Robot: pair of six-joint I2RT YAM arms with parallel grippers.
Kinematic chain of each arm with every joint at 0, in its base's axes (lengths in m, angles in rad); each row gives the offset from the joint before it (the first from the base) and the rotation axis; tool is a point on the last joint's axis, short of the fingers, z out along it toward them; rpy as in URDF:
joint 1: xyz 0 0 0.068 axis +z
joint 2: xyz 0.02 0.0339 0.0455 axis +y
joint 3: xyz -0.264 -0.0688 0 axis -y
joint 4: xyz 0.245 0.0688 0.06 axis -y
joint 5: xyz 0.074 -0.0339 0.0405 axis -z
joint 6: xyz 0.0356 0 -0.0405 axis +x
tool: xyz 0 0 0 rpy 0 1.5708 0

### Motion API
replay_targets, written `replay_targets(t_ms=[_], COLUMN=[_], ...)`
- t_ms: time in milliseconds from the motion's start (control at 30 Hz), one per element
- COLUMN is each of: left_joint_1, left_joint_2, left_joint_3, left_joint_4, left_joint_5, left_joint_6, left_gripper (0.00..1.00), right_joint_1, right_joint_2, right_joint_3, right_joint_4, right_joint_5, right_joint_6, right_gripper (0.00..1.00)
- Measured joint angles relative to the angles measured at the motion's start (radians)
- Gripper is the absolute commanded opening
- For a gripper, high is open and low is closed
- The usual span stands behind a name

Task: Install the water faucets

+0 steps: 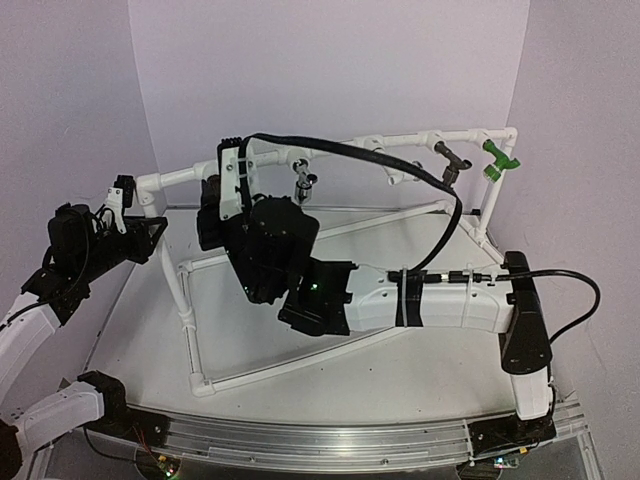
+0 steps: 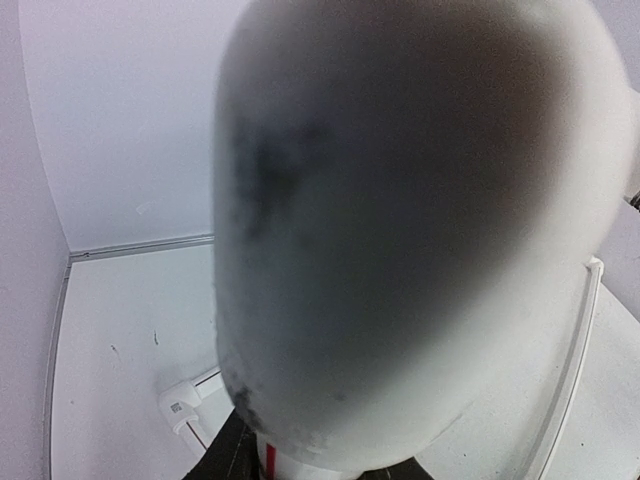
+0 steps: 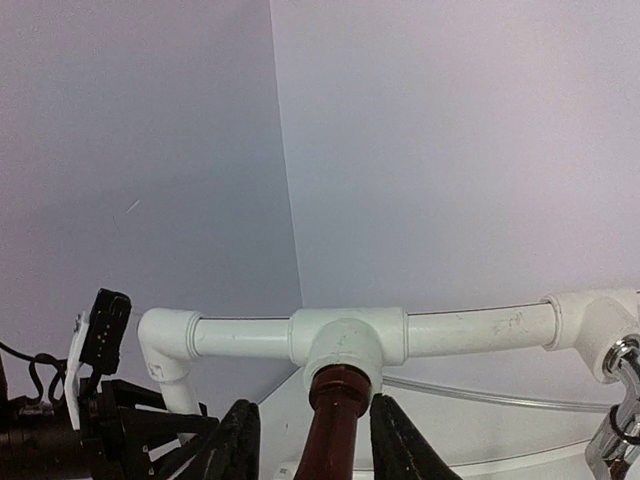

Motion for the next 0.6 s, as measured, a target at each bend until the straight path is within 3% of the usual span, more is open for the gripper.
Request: replay_targets(t_ms=[133,267,500,600], left_joint_1=[0.0,0.0,0.0,0.0], left_joint_2=[0.0,0.0,-0.001,-0.001], left_joint_3=[0.0,0.0,0.0,0.0], left_joint_4=[0.0,0.0,-0.001,-0.001], left_joint_5=[0.0,0.0,0.002,0.003], left_joint_6=[0.0,0.0,0.0,0.0], left_gripper=[0.02,0.02,0.02,0.02], right_joint_1=[0.0,0.0,0.001,0.001], right_joint_2=[0.007,0.007,-0.038,-0.092], right_joint_3=[0.006,0.003,-0.09,-0.129], right_joint_4=[-0.001,0.012,-0.016,-0.151], right_joint_5=[0.024,0.019,-0.178,-0.295], right_joint_6=[0.094,0.107,-0.271,-0.486], right_gripper=[0.34,0.67,0.96,0.98])
